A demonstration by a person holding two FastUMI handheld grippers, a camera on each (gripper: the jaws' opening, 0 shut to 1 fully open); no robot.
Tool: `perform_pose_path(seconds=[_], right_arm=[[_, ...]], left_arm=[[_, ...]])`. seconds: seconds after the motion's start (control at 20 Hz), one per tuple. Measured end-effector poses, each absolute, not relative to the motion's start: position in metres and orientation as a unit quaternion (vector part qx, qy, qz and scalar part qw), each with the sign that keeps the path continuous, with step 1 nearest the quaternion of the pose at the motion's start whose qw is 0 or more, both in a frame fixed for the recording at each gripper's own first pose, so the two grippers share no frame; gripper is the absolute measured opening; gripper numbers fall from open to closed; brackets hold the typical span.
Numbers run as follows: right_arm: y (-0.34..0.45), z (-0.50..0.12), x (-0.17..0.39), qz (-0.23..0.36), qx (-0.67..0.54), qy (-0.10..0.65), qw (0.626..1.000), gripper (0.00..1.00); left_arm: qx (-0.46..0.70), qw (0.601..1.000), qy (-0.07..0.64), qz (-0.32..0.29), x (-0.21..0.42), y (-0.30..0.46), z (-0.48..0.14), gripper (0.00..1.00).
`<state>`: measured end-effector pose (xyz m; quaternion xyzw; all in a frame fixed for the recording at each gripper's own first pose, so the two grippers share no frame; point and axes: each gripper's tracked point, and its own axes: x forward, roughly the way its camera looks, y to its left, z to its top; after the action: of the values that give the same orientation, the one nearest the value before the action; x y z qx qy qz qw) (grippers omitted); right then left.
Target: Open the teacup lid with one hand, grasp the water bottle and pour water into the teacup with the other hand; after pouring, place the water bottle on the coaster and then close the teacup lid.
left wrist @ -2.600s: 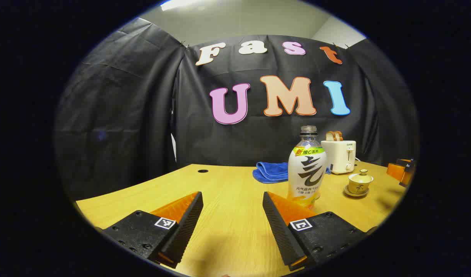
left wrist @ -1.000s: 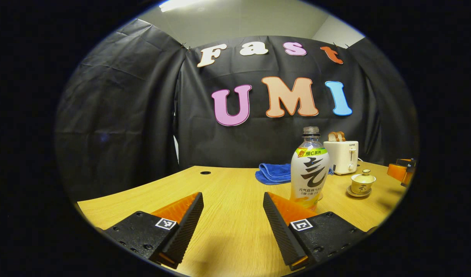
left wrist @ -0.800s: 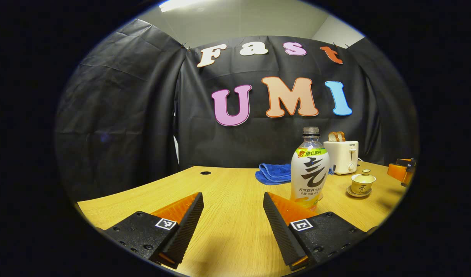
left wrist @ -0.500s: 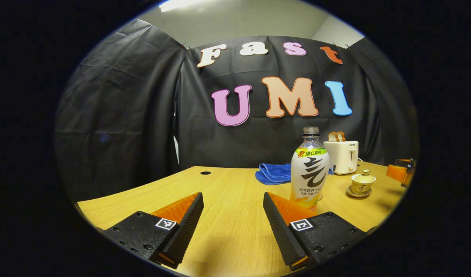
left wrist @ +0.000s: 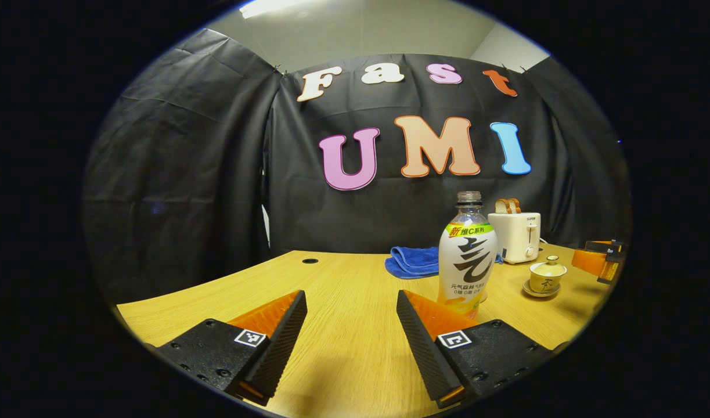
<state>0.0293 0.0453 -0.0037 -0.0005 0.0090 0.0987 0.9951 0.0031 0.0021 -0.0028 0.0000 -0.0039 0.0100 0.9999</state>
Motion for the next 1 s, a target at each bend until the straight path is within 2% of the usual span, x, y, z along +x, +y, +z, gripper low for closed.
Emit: perform_pose_path(seconds=[0.4, 0.8, 1.0], right_arm=[[0.061, -0.009, 0.064, 0.108, -0.002, 0.022, 0.994, 1.00], [0.065, -0.023, 0.095, 0.097, -0.012, 0.067, 0.993, 0.99], [0.065, -0.021, 0.103, 0.091, -0.014, 0.066, 0.994, 0.71]], left_arm=[[0.000, 1.000, -0.004, 0.009, 0.003, 0.002, -0.003, 0.91], [0.000, 1.000, -0.004, 0.008, 0.004, 0.001, -0.003, 0.91], [0.000, 1.000, -0.004, 0.008, 0.004, 0.001, -0.003, 0.91]])
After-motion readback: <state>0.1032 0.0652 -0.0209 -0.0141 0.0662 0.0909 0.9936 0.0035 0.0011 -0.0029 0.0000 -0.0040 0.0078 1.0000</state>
